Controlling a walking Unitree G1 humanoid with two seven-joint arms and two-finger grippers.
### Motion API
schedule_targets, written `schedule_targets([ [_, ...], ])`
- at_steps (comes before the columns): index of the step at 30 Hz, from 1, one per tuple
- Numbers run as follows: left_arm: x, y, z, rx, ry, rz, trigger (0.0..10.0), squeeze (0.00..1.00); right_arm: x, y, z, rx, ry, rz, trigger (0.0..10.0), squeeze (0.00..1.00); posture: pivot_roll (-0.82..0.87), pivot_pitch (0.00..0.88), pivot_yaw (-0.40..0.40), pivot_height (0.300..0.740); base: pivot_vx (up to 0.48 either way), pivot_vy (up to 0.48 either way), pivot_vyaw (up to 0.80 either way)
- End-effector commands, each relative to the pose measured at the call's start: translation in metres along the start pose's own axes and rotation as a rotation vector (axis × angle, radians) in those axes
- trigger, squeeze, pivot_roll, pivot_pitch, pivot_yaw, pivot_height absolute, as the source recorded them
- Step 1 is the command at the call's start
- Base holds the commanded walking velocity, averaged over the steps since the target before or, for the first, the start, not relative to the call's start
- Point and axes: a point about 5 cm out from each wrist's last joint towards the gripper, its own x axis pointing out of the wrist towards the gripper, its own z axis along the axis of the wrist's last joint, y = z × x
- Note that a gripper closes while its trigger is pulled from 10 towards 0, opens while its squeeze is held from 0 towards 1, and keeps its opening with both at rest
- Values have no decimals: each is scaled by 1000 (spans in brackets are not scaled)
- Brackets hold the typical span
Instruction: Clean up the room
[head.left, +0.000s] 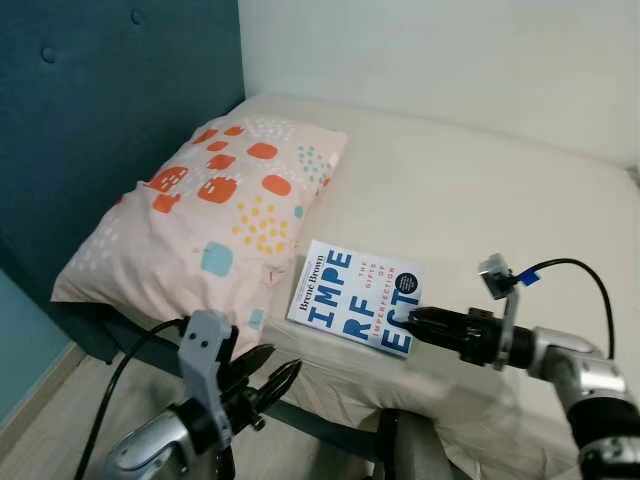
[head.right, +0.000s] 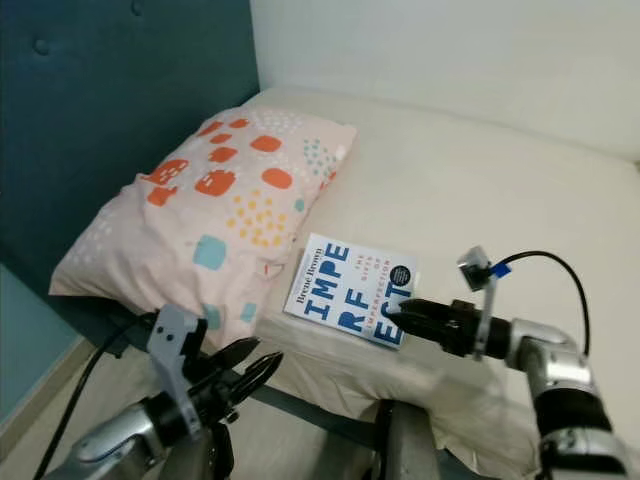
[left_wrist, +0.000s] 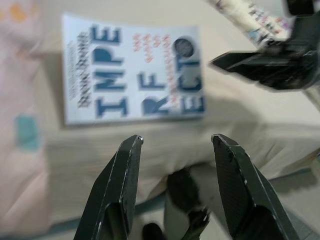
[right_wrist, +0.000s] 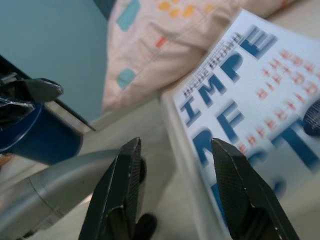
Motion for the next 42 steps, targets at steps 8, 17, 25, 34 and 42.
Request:
schedule_targets([
  [8,5,-2,-8,-10,3,-3,10000,0,32,31,-13,-132,-47,-31,10000,0,64,173,-68,529,0,0,0],
  [17,-6,28,-42,32,89,302,10000,0,59,55,-96,3,-1,-472,10000,0,45,147,-67,529,0,0,0],
  [25,-48,72,-75,141,219,765,10000,0,65,74,-123,25,9,-573,10000,0,32,126,-77,529,0,0,0],
  [34,-51,72,-80,218,212,802,10000,0,54,86,-138,-126,56,-629,10000,0,25,113,-89,529,0,0,0],
  [42,-41,64,-82,230,162,768,10000,0,46,89,-145,-43,17,-659,10000,0,25,111,-87,539,0,0,0],
])
